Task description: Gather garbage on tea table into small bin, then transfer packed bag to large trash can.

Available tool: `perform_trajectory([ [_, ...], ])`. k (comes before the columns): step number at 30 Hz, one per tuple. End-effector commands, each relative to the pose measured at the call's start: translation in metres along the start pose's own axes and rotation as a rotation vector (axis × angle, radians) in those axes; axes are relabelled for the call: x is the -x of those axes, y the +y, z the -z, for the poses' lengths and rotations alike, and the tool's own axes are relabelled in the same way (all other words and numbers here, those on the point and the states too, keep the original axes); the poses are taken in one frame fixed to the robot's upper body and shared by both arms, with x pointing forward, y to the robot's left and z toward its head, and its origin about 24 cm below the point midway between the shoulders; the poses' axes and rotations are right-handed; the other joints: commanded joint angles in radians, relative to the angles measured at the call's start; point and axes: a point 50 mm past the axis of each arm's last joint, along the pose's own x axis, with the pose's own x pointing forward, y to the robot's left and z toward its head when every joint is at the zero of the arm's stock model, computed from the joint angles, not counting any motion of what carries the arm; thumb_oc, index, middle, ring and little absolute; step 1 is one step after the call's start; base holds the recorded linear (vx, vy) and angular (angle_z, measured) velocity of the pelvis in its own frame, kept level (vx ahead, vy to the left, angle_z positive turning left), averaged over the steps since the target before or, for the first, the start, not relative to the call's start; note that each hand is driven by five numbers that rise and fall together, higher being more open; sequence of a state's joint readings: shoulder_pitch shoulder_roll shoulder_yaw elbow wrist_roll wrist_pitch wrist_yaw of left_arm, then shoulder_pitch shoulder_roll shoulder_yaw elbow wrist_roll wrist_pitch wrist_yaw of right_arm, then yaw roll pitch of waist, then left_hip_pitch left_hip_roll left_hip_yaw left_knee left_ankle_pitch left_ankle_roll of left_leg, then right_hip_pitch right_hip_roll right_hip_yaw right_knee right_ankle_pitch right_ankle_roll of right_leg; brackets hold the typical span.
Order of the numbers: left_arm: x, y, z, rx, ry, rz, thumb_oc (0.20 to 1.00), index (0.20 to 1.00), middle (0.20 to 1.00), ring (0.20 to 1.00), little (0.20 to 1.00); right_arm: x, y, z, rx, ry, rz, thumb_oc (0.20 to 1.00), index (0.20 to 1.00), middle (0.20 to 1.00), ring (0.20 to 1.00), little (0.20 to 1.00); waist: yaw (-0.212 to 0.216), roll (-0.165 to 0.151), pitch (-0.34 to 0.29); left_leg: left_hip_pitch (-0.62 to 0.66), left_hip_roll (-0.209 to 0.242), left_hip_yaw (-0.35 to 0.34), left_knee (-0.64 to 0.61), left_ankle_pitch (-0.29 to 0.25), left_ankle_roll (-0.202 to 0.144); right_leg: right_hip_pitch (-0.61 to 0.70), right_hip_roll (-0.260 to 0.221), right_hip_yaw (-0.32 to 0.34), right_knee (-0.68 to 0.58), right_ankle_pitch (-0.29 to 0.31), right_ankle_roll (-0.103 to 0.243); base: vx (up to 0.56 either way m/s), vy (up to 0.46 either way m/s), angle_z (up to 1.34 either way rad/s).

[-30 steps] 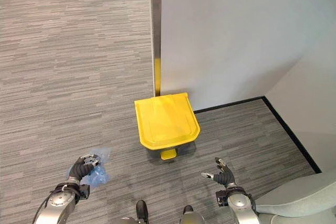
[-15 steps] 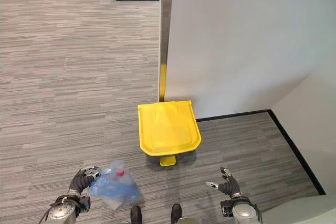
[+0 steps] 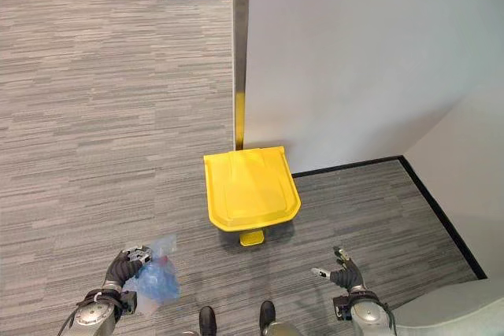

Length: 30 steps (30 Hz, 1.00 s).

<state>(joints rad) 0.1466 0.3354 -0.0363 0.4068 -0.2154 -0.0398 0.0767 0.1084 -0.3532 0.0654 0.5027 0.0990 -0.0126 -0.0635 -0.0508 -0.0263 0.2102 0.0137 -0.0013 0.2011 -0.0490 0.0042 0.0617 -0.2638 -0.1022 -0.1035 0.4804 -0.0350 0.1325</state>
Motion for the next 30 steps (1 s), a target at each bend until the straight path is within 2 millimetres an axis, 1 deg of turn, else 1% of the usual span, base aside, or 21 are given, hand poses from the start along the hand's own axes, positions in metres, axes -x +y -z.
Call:
perform_trajectory([
  [1,-0.003,0.02,-0.029,-0.044,-0.134,-0.048,0.2,0.2,0.2,0.2,0.2,-0.005,-0.001,-0.019,-0.037,-0.082,0.02,1.0,1.0,1.0,1.0,1.0,-0.016,-0.037,0.012,0.08,-0.053,-0.034,0.095,-0.182,-0.023,-0.032,-0.02,-0.027,-0.162,0.082,0.021,0.28,0.094,-0.18],
  [3,-0.004,0.019,-0.029,-0.044,-0.138,-0.042,0.2,0.2,0.2,0.2,0.2,-0.004,-0.002,-0.019,-0.044,-0.082,0.024,1.0,1.0,1.0,1.0,1.0,-0.038,-0.036,0.022,0.119,-0.072,-0.051,0.086,-0.198,-0.024,-0.062,-0.007,-0.037,-0.26,0.104,0.028,0.24,0.051,0.07],
  [4,-0.004,0.019,-0.029,-0.044,-0.138,-0.041,0.2,0.2,0.2,0.2,0.2,-0.004,-0.002,-0.019,-0.044,-0.082,0.024,1.0,1.0,1.0,1.0,1.0,-0.04,-0.032,0.024,0.122,-0.068,-0.053,0.087,-0.201,-0.024,-0.056,-0.004,-0.041,-0.265,0.105,0.028,0.32,0.025,0.34],
  [6,-0.009,0.019,-0.036,-0.048,-0.156,-0.042,0.2,0.2,0.2,0.2,0.2,-0.004,-0.005,-0.012,-0.059,-0.052,0.042,1.0,1.0,1.0,1.0,1.0,-0.076,-0.038,0.036,0.171,-0.092,-0.112,0.126,-0.267,-0.035,-0.111,0.013,-0.063,-0.48,0.127,0.048,0.51,-0.014,0.56],
  [7,-0.01,0.019,-0.035,-0.051,-0.154,-0.044,0.2,0.2,0.2,0.2,0.2,-0.004,-0.006,-0.01,-0.055,-0.045,0.044,1.0,1.0,1.0,1.0,1.0,-0.085,-0.039,0.032,0.188,-0.096,-0.127,0.134,-0.285,-0.037,-0.119,0.016,-0.066,-0.492,0.133,0.051,0.5,-0.051,0.65],
  [10,-0.011,0.016,-0.037,-0.047,-0.163,-0.035,0.2,0.2,0.2,0.2,0.2,-0.003,-0.009,-0.007,-0.055,-0.034,0.051,1.0,1.0,1.0,1.0,1.0,-0.106,-0.038,0.026,0.214,-0.099,-0.161,0.154,-0.314,-0.042,-0.143,0.023,-0.042,-0.458,0.147,0.05,0.34,-0.076,0.6],
  [11,-0.013,0.011,-0.043,-0.045,-0.185,-0.015,0.2,0.2,0.2,0.2,0.2,0.001,-0.015,-0.002,-0.085,-0.027,0.072,1.0,1.0,1.0,1.0,1.0,-0.122,-0.048,0.012,0.239,-0.111,-0.202,0.169,-0.358,-0.054,-0.117,0.011,0.009,-0.462,0.179,0.027,0.33,-0.134,0.72],
  [12,-0.013,0.01,-0.043,-0.044,-0.183,-0.012,0.2,0.2,0.2,0.2,0.2,0.002,-0.018,-0.002,-0.086,-0.024,0.082,1.0,1.0,1.0,1.0,1.0,-0.129,-0.045,-0.001,0.245,-0.099,-0.201,0.182,-0.374,-0.067,-0.113,0.006,0.012,-0.452,0.189,0.021,0.47,-0.195,0.74],
  [13,-0.014,0.01,-0.043,-0.04,-0.181,-0.014,0.2,0.2,0.2,0.2,0.2,0.002,-0.023,-0.002,-0.089,-0.024,0.1,1.0,1.0,1.0,1.0,1.0,-0.135,-0.039,-0.014,0.242,-0.083,-0.194,0.215,-0.369,-0.082,-0.108,0.007,0.005,-0.439,0.194,0.015,0.25,-0.117,0.58],
  [14,-0.014,0.01,-0.043,-0.04,-0.181,-0.014,0.2,0.2,0.2,0.2,0.2,0.002,-0.023,-0.002,-0.088,-0.024,0.1,1.0,1.0,1.0,1.0,1.0,-0.136,-0.037,-0.014,0.24,-0.081,-0.194,0.218,-0.371,-0.083,-0.109,0.008,0.004,-0.439,0.194,0.015,0.3,-0.16,0.62],
  [15,-0.016,0.005,-0.042,-0.02,-0.176,-0.006,0.2,0.2,0.2,0.2,0.2,0.0,-0.029,-0.005,-0.095,-0.036,0.127,1.0,1.0,1.0,1.0,1.0,-0.149,-0.029,-0.022,0.213,-0.053,-0.179,0.268,-0.341,-0.103,-0.117,0.009,-0.022,-0.395,0.19,0.008,0.22,-0.121,0.46],
  [17,-0.017,0.007,-0.041,-0.01,-0.174,-0.021,0.2,0.2,0.2,0.2,0.2,-0.001,-0.034,-0.01,-0.13,-0.06,0.154,1.0,1.0,1.0,1.0,1.0,-0.156,-0.01,-0.033,0.223,-0.032,-0.18,0.237,-0.311,-0.111,-0.131,0.02,-0.043,-0.376,0.182,0.009,0.2,-0.107,0.29],
  [20,-0.018,0.007,-0.044,0.006,-0.183,-0.03,0.2,0.2,0.2,0.2,0.2,-0.002,-0.037,-0.017,-0.15,-0.089,0.162,1.0,1.0,1.0,1.0,1.0,-0.161,0.007,-0.041,0.227,-0.024,-0.166,0.197,-0.321,-0.107,-0.158,0.017,-0.067,-0.374,0.183,0.016,0.0,0.003,0.14],
  [22,-0.021,0.003,-0.049,0.015,-0.199,-0.023,0.2,0.2,0.2,0.2,0.2,-0.008,-0.032,-0.032,-0.159,-0.14,0.14,1.0,1.0,1.0,1.0,1.0,-0.155,0.025,-0.032,0.223,-0.027,-0.145,0.146,-0.339,-0.097,-0.194,0.005,-0.083,-0.375,0.192,0.027,-0.1,0.069,-0.02],
  [23,-0.019,0.004,-0.048,0.005,-0.199,-0.017,0.2,0.2,0.2,0.2,0.2,-0.011,-0.021,-0.042,-0.151,-0.169,0.086,1.0,1.0,1.0,1.0,1.0,-0.139,0.028,-0.028,0.226,-0.045,-0.143,0.131,-0.356,-0.083,-0.2,-0.002,-0.084,-0.384,0.209,0.039,-0.06,0.06,-0.05],
  [24,-0.019,0.004,-0.048,0.005,-0.199,-0.018,0.2,0.2,0.2,0.2,0.2,-0.011,-0.021,-0.042,-0.151,-0.169,0.086,1.0,1.0,1.0,1.0,1.0,-0.139,0.027,-0.028,0.226,-0.046,-0.142,0.131,-0.356,-0.083,-0.2,-0.002,-0.084,-0.385,0.21,0.039,-0.06,0.061,-0.13],
  [25,-0.017,0.004,-0.047,0.0,-0.199,-0.01,0.2,0.2,0.2,0.2,0.2,-0.013,-0.014,-0.05,-0.159,-0.195,0.051,1.0,1.0,1.0,1.0,1.0,-0.13,0.026,-0.022,0.226,-0.059,-0.143,0.131,-0.354,-0.077,-0.198,-0.008,-0.082,-0.397,0.225,0.049,-0.06,0.071,-0.06],
  [26,-0.015,0.001,-0.046,-0.012,-0.198,0.012,0.2,0.2,0.2,0.2,0.2,-0.015,0.003,-0.068,-0.162,-0.254,-0.029,1.0,1.0,1.0,1.0,1.0,-0.11,0.026,-0.013,0.238,-0.083,-0.144,0.117,-0.358,-0.064,-0.197,-0.019,-0.084,-0.416,0.243,0.061,-0.06,0.089,-0.08],
  [28,-0.015,-0.002,-0.045,-0.019,-0.197,0.032,0.2,0.2,0.2,0.2,0.2,-0.016,0.011,-0.076,-0.162,-0.28,-0.069,1.0,1.0,1.0,1.0,1.0,-0.102,0.027,-0.013,0.248,-0.091,-0.143,0.108,-0.363,-0.059,-0.197,-0.024,-0.087,-0.421,0.243,0.059,-0.03,0.054,-0.24],
  [29,-0.015,-0.005,-0.046,-0.025,-0.201,0.049,0.2,0.2,0.2,0.2,0.2,-0.017,0.019,-0.087,-0.161,-0.316,-0.108,1.0,1.0,1.0,1.0,1.0,-0.093,0.028,-0.011,0.252,-0.098,-0.145,0.114,-0.367,-0.055,-0.191,-0.033,-0.088,-0.428,0.247,0.058,0.01,0.05,-0.25],
  [30,-0.016,-0.014,-0.049,-0.031,-0.212,0.091,0.2,0.2,0.2,0.2,0.2,-0.02,0.035,-0.109,-0.144,-0.378,-0.179,1.0,1.0,1.0,1.0,1.0,-0.082,0.034,-0.009,0.271,-0.1,-0.153,0.103,-0.375,-0.051,-0.192,-0.041,-0.083,-0.433,0.243,0.054,0.04,0.063,-0.08],
])
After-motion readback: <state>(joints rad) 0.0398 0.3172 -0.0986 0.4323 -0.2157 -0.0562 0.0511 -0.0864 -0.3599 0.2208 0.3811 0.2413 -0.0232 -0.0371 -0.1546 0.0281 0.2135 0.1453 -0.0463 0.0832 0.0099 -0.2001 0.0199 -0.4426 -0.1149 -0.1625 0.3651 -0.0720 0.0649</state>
